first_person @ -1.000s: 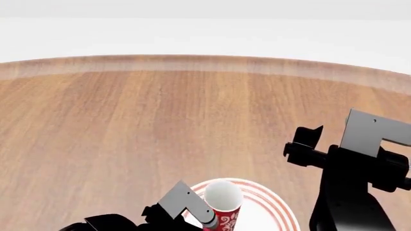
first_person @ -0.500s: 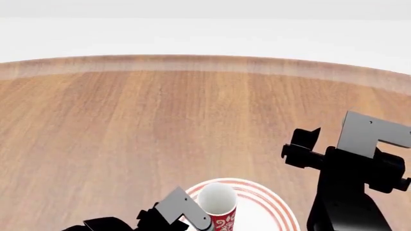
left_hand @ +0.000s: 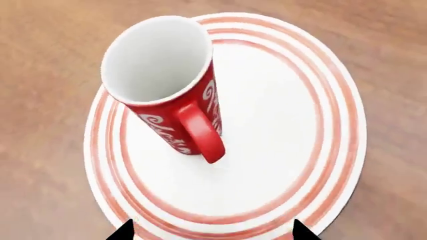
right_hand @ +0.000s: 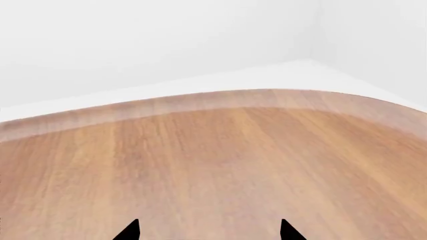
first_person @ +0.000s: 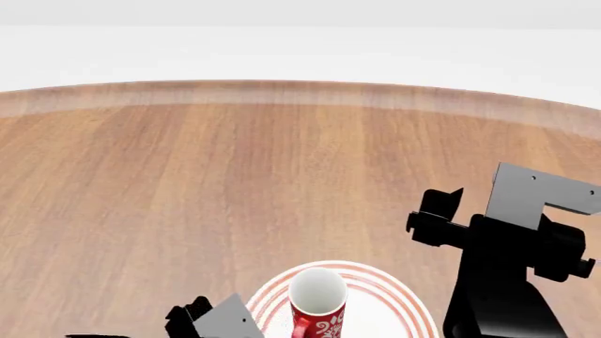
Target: Pick up the red mug and put it on the plate
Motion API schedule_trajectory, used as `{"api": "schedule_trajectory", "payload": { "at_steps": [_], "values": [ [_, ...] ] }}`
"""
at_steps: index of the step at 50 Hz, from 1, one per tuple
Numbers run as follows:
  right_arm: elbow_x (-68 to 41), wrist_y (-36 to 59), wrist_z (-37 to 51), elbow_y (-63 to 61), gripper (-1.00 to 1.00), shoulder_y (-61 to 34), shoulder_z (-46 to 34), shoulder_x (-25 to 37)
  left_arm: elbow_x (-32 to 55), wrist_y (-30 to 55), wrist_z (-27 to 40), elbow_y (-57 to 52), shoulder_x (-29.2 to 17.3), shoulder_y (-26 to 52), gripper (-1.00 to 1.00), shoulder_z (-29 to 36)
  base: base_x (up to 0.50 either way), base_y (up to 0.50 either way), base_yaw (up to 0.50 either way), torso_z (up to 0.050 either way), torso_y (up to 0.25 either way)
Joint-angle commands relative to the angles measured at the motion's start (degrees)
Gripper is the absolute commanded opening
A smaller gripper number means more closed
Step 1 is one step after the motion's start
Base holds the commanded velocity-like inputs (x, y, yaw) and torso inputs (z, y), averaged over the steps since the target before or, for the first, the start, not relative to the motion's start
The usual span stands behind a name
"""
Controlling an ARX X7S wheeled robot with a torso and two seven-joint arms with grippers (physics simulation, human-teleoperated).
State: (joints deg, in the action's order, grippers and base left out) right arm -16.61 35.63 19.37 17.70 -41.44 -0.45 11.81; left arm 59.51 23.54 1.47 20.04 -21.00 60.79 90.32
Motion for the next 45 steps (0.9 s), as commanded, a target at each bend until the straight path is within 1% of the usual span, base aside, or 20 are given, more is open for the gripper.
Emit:
{"api": "schedule_trajectory", "payload": {
  "at_steps": [1, 5, 10, 12, 14, 16, 17, 18, 19, 20, 21, 24, 28, 29, 31, 35, 36, 37, 41, 45],
  "values": [
    [-0.01, 0.80, 0.43, -1.67, 1.00, 0.21, -0.85, -0.02, 2.65, 0.68, 8.00, -26.68, -15.29, 2.27, 1.00, -1.78, 0.00, 0.00, 0.00, 0.000, 0.000],
    [-0.55, 1.45, -0.19, -4.19, 1.00, 0.74, -1.32, 0.20, 4.95, -3.81, 7.56, -31.32, -20.05, 3.30, 1.00, -5.90, 0.00, 0.00, 0.00, 0.000, 0.000],
    [-0.61, 1.10, -0.49, -4.22, 1.00, 0.81, -1.65, 0.28, 5.88, -7.04, 10.43, -31.28, -21.62, 3.35, 1.00, -9.18, 0.00, 0.00, 0.00, 0.000, 0.000],
    [-0.79, 1.14, -0.81, -5.01, 1.00, 1.14, -1.88, 0.42, 6.94, -10.76, 12.86, -30.29, -21.94, 2.34, 1.00, -12.04, 0.00, 0.00, 0.00, 0.000, 0.000],
    [-1.04, 1.17, -1.09, -5.78, 1.00, 1.37, -1.91, 0.58, 8.61, -12.35, 18.62, -28.26, -21.37, 1.81, 1.00, -14.62, 0.00, 0.00, 0.00, 0.000, 0.000],
    [-1.21, 1.13, -1.46, -7.10, 1.00, 1.88, -2.25, 0.71, 8.34, -15.99, 27.72, -26.22, -20.56, 0.34, 1.00, -17.89, 0.00, 0.00, 0.00, 0.000, 0.000],
    [-1.19, 1.26, -1.41, -7.46, 1.00, 1.98, -2.39, 0.74, 9.35, -17.06, 29.03, -25.81, -20.38, -0.30, 1.00, -18.90, 0.00, 0.00, 0.00, 0.000, 0.000],
    [-1.36, 0.98, -1.73, -8.50, 1.00, 2.34, -2.57, 0.75, 6.30, -17.80, 34.21, -25.64, -19.86, -0.79, 1.00, -18.97, 0.00, 0.00, 0.00, 0.000, 0.000],
    [-1.40, 1.30, -1.55, -8.90, 1.00, 2.43, -2.60, 0.75, 6.41, -18.47, 33.68, -26.05, -19.85, -1.25, 1.00, -19.07, 0.00, 0.00, 0.00, 0.000, 0.000],
    [-1.43, 1.10, -1.64, -9.50, 1.00, 2.64, -2.72, 0.77, 4.28, -19.06, 36.44, -26.15, -19.66, -1.48, 1.00, -19.12, 0.00, 0.00, 0.00, 0.000, 0.000],
    [-1.40, 1.14, -1.40, -10.39, 1.00, 2.94, -2.75, 0.78, 4.15, -20.72, 35.49, -26.85, -19.82, -2.09, 1.00, -19.59, 0.00, 0.00, 0.00, 0.000, 0.000],
    [-1.47, 1.62, -1.07, -13.68, 1.00, 4.05, -3.11, 1.04, 3.58, -21.31, 36.95, -27.14, -19.78, -2.36, 1.00, -19.97, 0.00, 0.00, 0.00, 0.000, 0.000],
    [-1.97, 2.25, -1.05, -17.08, 1.00, 5.04, -3.35, 1.28, 3.71, -24.26, 39.67, -26.71, -19.76, -3.57, 1.00, -22.06, 0.00, 0.00, 0.00, 0.000, 0.000],
    [-1.93, 1.13, -1.64, -18.53, 1.00, 5.67, -3.77, 1.45, 2.14, -24.37, 41.47, -26.42, -19.65, -3.51, 1.00, -22.06, 0.00, 0.00, 0.00, 0.000, 0.000],
    [-1.44, 0.56, -1.50, -20.62, 1.00, 6.44, -4.47, 1.68, 3.16, -24.37, 40.53, -26.33, -19.61, -3.58, 1.00, -22.21, 0.00, 0.00, 0.00, 0.000, 0.000],
    [-1.37, 1.87, -0.84, -23.65, 1.00, 7.06, -5.23, 1.82, -0.24, -27.77, 43.52, -26.84, -19.87, -4.71, 1.00, -23.44, 0.00, 0.00, 0.00, 0.000, 0.000],
    [-1.37, 1.66, -1.10, -24.51, 1.00, 7.34, -5.60, 1.95, 0.71, -27.49, 41.81, -27.37, -20.10, -4.62, 1.00, -23.21, 0.00, 0.00, 0.00, 0.000, 0.000],
    [-1.35, 1.70, -1.06, -24.88, 1.00, 7.47, -5.73, 1.98, -0.21, -28.43, 43.04, -27.20, -20.04, -4.99, 1.00, -23.65, 0.00, 0.00, 0.00, 0.000, 0.000],
    [-0.97, 1.39, -0.72, -28.23, 1.00, 8.67, -6.55, 2.29, 0.00, -27.75, 42.25, -26.83, -19.81, -4.71, 1.00, -23.33, 0.00, 0.00, 0.00, 0.000, 0.000],
    [-1.09, 1.87, -0.39, -32.79, 1.00, 10.02, -7.18, 2.70, -0.95, -30.03, 43.46, -27.61, -20.03, -5.47, 1.00, -24.44, 0.00, 0.00, 0.00, 0.000, 0.000]
  ]
}}
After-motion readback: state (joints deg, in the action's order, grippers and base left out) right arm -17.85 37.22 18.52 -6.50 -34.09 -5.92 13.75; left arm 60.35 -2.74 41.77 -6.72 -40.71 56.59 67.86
